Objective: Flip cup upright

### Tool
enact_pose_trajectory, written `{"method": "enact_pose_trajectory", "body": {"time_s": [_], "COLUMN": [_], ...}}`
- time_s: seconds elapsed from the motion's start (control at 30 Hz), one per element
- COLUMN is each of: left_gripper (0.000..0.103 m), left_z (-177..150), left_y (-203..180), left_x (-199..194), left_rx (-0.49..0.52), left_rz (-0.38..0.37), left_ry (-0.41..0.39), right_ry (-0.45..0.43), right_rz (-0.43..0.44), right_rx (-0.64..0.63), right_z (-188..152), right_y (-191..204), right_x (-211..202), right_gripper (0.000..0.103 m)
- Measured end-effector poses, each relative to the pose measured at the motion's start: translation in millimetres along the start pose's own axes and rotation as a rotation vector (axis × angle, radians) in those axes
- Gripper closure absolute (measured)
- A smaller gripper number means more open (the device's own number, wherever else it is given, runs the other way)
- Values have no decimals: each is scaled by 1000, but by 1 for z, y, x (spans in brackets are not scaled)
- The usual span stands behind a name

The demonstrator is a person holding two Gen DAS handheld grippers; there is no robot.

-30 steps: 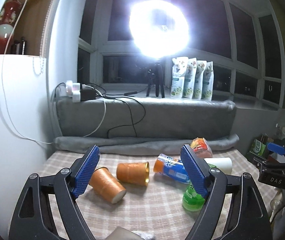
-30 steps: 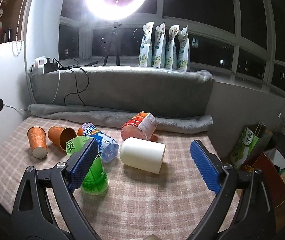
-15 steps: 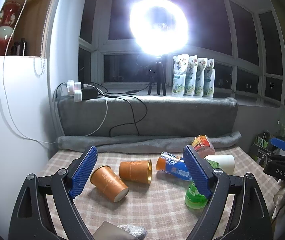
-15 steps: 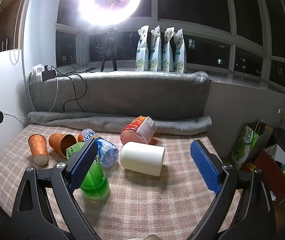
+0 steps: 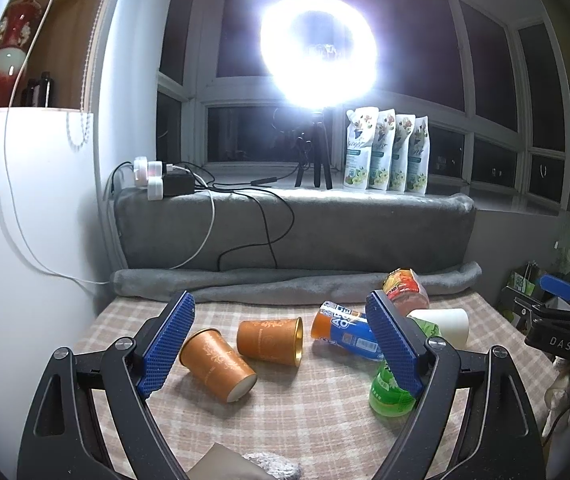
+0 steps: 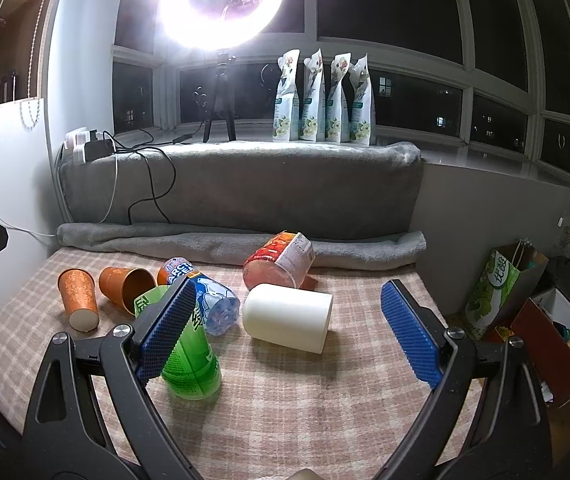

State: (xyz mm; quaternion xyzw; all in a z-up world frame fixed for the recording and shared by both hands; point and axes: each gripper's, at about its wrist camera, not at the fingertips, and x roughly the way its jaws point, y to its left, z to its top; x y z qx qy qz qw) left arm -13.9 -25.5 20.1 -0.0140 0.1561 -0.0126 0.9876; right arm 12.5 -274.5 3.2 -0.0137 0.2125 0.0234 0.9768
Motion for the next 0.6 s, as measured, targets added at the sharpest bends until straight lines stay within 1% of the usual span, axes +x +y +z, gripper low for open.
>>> {"method": "enact_pose_trajectory", "body": {"time_s": [0.6], "left_gripper": [16], "left_z": [0], "left_y": [1], "left_x": [-1], "left_rx": [4], "left_rz": [0], "left_ry": [-3], "right_ry": [5], "right_rz": [-1], "right_rx": [-2], "right_z": [-1], "right_y": [3], "right_x": [4], "right_gripper": [7]}}
